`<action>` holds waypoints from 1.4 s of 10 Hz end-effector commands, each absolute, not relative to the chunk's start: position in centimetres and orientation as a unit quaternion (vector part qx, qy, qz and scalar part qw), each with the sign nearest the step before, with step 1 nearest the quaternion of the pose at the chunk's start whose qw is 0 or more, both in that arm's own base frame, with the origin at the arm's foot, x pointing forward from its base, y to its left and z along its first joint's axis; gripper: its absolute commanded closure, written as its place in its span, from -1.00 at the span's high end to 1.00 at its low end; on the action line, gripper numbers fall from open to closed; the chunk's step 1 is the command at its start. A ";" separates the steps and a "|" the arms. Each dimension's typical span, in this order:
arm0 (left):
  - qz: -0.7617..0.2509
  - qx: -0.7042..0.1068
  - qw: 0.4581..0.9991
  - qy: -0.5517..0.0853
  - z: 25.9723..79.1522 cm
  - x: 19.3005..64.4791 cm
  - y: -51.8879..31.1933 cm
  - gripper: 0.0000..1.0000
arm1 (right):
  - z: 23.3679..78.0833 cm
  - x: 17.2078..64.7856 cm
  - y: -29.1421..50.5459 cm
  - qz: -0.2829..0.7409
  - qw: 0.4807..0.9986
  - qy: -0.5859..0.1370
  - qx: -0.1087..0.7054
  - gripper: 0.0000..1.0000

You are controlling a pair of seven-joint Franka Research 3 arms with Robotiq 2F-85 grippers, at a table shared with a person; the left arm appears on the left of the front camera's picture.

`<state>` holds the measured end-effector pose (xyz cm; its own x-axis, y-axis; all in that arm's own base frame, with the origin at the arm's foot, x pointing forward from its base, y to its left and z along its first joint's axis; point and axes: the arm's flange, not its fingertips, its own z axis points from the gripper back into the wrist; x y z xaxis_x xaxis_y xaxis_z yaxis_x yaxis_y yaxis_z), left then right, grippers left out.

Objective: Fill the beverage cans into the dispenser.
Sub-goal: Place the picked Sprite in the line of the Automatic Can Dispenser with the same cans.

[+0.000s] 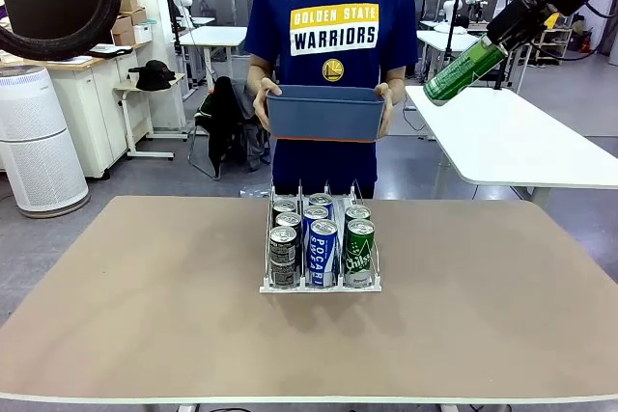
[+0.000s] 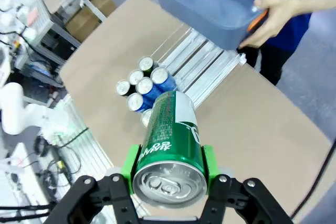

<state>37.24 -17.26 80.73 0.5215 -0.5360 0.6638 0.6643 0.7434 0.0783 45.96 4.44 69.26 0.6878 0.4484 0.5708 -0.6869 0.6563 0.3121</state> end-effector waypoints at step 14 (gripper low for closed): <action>-0.349 -0.090 0.866 -0.345 80.7 37.2 -17.0 1.00 | 62.4 31.3 10.4 0.387 0.899 -0.055 0.196 0.16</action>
<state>37.26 -17.26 80.73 0.5217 -0.5360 0.6638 0.6641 0.7435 0.0784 31.17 10.37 62.43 0.6813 0.6899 0.2448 -0.7282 0.6048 0.3224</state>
